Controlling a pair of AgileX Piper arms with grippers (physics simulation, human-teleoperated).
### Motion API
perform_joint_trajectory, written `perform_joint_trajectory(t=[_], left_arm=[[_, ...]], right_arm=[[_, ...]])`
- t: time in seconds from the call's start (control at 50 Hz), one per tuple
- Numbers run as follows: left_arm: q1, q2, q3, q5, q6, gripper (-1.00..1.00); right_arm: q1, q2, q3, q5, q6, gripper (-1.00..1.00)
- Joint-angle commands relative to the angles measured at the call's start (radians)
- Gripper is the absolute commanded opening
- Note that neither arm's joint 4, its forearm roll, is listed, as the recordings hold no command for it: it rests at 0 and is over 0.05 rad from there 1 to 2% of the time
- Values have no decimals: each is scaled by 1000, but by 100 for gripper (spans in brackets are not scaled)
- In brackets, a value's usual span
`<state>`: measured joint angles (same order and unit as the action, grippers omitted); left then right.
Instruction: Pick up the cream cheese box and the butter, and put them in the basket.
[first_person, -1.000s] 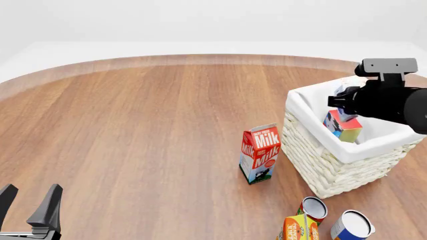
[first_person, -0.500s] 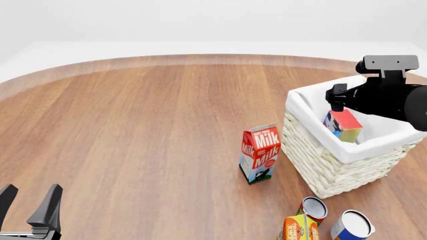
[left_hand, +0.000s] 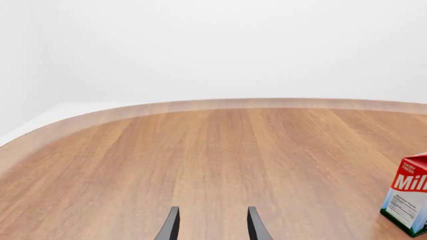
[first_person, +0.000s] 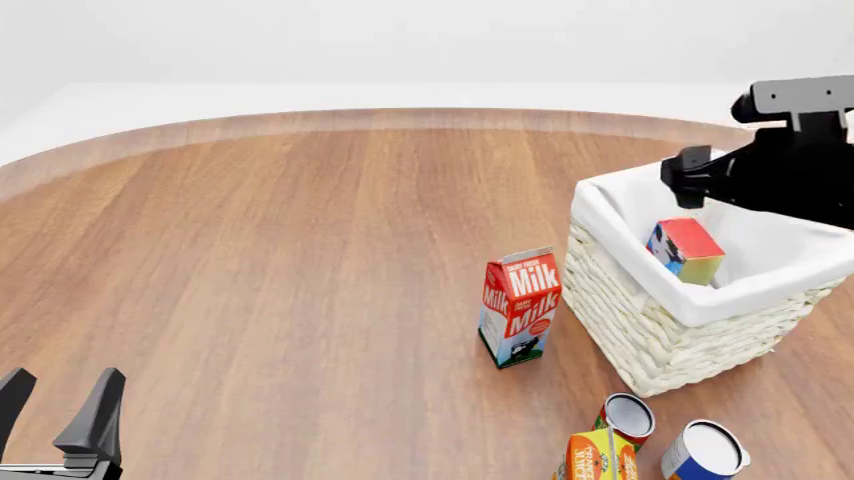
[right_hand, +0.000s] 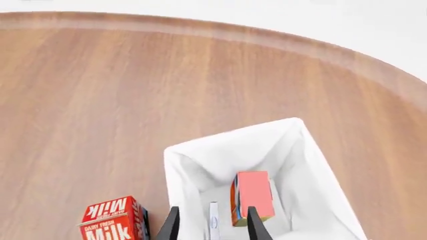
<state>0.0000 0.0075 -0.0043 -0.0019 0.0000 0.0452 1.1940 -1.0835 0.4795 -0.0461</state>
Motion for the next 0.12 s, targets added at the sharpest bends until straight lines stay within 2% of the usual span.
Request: perform_joint_trajectory(t=[0.02, 0.12], left_arm=[[0, 0, 0, 0, 0, 100], [0, 0, 0, 0, 0, 100]], right_arm=[[42, -104, -106, 129, -69, 100], [88, -144, -194, 199, -120, 100]])
